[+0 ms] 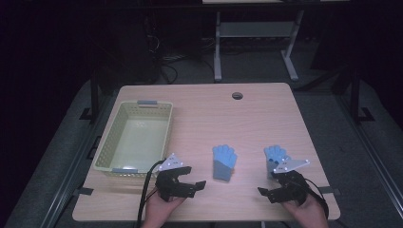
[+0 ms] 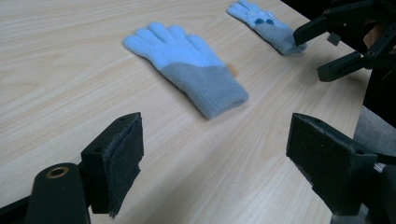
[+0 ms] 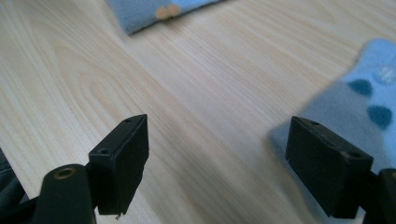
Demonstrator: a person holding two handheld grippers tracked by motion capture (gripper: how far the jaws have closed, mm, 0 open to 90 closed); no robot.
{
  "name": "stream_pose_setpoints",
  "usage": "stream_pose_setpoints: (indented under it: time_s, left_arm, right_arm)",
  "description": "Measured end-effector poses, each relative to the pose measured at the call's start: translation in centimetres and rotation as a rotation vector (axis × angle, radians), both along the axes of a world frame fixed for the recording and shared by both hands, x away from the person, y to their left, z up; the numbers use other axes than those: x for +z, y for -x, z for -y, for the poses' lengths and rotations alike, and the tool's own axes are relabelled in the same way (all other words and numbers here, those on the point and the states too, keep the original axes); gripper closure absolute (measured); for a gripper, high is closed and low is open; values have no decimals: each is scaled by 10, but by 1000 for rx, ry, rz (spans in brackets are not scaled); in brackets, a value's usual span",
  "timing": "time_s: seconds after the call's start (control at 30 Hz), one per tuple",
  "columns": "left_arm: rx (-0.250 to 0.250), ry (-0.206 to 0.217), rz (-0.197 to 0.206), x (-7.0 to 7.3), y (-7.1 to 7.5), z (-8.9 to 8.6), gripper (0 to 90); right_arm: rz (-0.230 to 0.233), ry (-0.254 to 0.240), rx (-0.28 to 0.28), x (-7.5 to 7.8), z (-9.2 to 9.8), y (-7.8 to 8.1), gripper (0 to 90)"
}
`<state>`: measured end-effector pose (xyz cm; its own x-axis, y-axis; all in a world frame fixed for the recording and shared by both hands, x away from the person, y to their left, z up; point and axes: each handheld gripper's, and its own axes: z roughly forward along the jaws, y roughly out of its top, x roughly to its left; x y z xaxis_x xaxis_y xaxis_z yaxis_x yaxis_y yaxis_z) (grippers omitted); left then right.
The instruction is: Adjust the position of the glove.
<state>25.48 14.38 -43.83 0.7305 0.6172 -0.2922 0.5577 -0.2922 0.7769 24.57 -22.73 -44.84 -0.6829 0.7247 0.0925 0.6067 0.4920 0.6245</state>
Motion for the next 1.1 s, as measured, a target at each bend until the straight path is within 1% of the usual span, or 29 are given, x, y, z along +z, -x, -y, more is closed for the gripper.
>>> stream_pose_setpoints:
  time_s: [0.03,0.27,0.3,0.33,0.4,0.47,0.57,0.6,0.63,0.73,0.9,0.97,1.0,1.03,1.1]
  left_arm:
    - [2,2,1,0,1,0,186]
    - [-4,0,2,0,0,1,187]
    - [-12,-2,9,0,1,1,187]
    - [-12,-2,9,0,1,1,187]
    - [-10,2,4,1,3,1,188]
    - [-8,2,10,2,4,0,188]
    - [-7,4,15,3,5,0,190]
    - [-8,2,20,3,5,-1,190]
    - [-8,-3,22,3,5,-2,190]
    - [-2,-1,19,3,4,-2,190]
    - [-1,1,16,3,3,-3,191]
    - [-1,2,17,3,3,-3,190]
    - [-2,3,20,3,3,-2,192]
    - [-2,3,20,3,3,-2,193]
    - [-3,4,21,3,3,-1,193]
  right_arm:
    - [7,-4,2,0,-1,0,208]
    - [3,5,10,0,-3,0,204]
    - [5,9,8,2,-4,0,203]
    - [9,16,8,3,-4,-1,201]
    - [10,11,3,5,-4,-1,200]
    - [14,22,1,8,-4,-2,202]
    - [12,33,-10,13,-4,-6,204]
    - [17,32,-13,15,-3,-8,206]
    - [15,33,-16,16,-3,-10,206]
    - [0,28,-31,19,0,-16,206]
    - [-27,42,-60,21,5,-24,208]
    - [-23,44,-62,22,6,-26,210]
    - [-31,43,-75,25,9,-29,215]
    - [-31,43,-75,25,9,-29,215]
    - [-28,46,-89,29,14,-35,227]
